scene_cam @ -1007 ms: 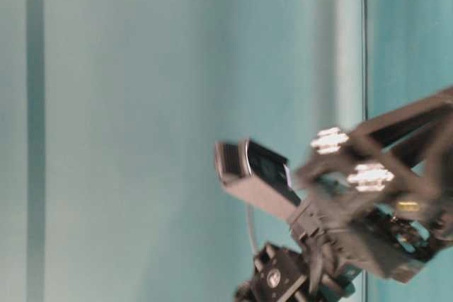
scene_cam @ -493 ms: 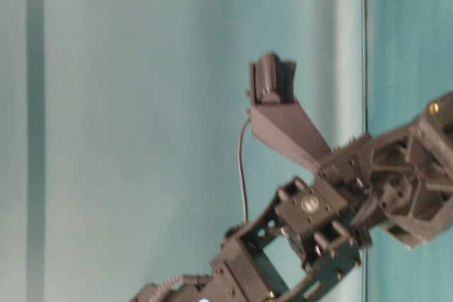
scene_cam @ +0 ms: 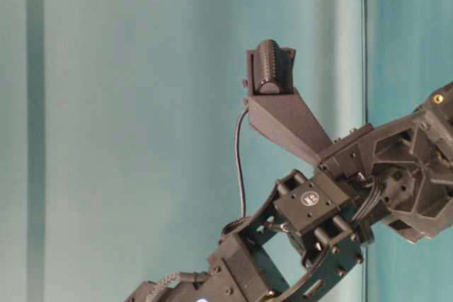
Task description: Insert the USB using both arms.
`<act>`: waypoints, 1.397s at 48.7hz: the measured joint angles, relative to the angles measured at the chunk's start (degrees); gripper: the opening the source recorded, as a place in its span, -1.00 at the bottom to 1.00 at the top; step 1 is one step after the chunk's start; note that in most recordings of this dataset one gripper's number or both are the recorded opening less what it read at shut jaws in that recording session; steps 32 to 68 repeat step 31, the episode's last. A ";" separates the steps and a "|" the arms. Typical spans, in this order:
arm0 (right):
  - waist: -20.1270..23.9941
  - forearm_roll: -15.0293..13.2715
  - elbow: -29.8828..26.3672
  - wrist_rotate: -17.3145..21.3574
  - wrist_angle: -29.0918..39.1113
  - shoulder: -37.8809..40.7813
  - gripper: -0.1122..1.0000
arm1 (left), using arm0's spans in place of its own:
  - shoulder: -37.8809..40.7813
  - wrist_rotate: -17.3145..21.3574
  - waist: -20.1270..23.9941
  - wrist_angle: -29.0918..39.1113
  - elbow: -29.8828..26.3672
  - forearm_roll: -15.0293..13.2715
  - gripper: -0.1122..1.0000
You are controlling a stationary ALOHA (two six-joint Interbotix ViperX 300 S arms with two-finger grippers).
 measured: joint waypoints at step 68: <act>0.26 4.22 7.91 -0.18 -5.01 -14.77 0.52 | -15.21 -0.26 -3.34 6.68 5.01 -0.09 0.72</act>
